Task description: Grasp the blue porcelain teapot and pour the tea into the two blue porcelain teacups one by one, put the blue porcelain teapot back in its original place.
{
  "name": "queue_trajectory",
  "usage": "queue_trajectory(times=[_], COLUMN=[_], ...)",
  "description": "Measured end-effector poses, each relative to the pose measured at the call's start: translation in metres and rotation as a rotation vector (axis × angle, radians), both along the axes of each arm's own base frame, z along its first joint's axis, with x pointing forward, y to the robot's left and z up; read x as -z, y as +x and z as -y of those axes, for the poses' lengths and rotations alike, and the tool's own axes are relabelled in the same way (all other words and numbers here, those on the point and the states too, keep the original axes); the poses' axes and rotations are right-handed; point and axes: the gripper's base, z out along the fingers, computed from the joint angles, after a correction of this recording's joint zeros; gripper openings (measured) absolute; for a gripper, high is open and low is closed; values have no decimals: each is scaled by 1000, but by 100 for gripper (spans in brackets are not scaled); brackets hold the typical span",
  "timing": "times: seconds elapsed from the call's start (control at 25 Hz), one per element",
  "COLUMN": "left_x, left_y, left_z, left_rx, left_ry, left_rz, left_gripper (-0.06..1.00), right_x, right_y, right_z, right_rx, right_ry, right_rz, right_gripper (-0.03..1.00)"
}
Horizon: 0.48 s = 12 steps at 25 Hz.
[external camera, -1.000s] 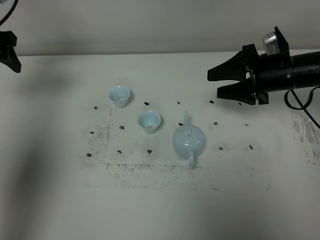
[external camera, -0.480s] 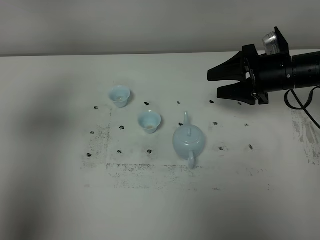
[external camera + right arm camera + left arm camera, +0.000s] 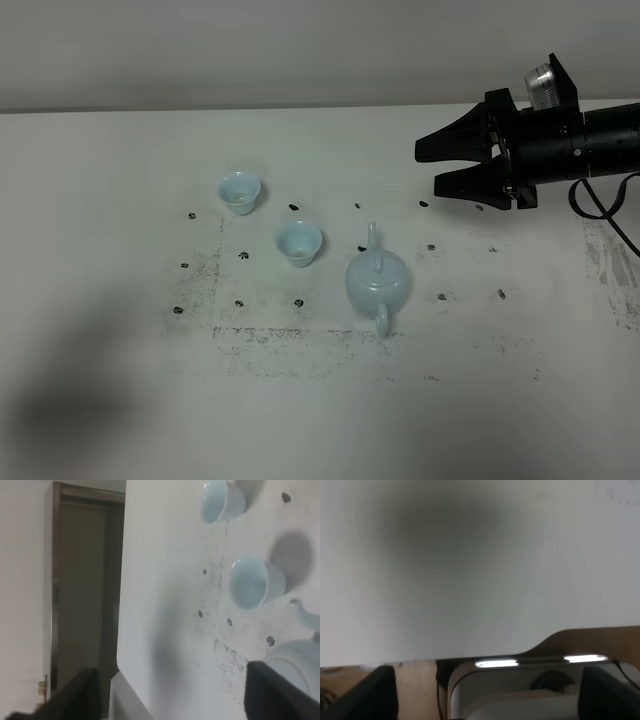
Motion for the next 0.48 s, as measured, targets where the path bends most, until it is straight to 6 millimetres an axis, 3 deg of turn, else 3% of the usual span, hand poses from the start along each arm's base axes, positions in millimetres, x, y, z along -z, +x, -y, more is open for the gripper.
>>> queue_trajectory(times=[0.24, 0.48], left_x=[25, 24], left_y=[-45, -78], left_z=[6, 11], left_rx=[-53, -53], left_ry=[22, 51], left_rz=[239, 465], left_gripper=[70, 70], right_x=[0, 0], right_y=[0, 0], right_z=[0, 0], right_rx=[-1, -1], right_ry=[-1, -1], right_rz=[3, 4], right_gripper=[58, 58])
